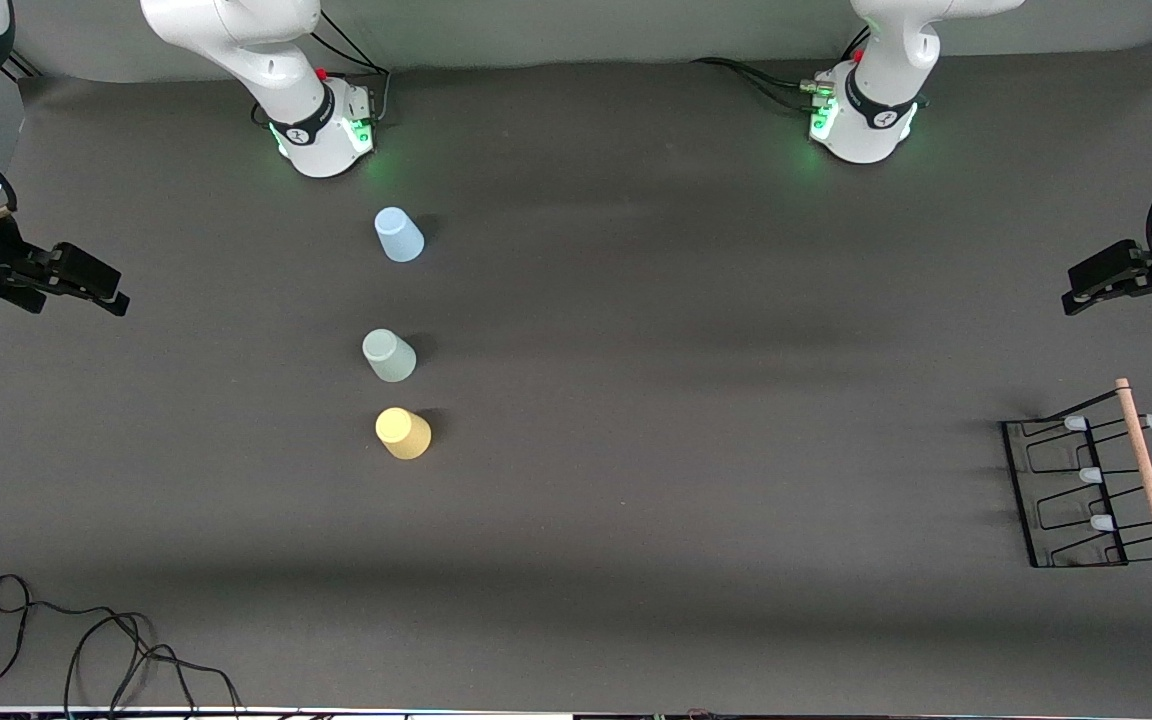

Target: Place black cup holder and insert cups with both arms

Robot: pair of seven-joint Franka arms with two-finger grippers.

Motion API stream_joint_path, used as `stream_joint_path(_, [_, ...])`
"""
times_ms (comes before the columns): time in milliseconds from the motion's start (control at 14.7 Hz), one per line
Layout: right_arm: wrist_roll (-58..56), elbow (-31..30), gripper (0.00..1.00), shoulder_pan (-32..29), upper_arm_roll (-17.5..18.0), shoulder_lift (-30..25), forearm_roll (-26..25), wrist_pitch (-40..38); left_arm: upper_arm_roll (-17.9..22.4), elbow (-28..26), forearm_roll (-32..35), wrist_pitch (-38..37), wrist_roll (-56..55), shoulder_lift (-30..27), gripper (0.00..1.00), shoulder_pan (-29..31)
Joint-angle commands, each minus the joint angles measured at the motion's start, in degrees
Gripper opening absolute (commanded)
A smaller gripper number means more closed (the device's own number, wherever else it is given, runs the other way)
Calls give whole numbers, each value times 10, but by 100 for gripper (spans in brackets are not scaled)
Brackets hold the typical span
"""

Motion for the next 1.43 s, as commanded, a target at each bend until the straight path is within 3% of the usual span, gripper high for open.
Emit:
stream_joint_path(0, [-13,16,100,-4,1,9,-1,-10,0,12,-4,-9,2,4,100,0])
stream_joint_path(815, [-14,18,100,-4,1,10,-3,-10,0,3,24,6,20,17,100,14])
stream_joint_path(1358, [-14,17,100,-4,0,10,-1,-10,0,8,31,194,92,146,100,108])
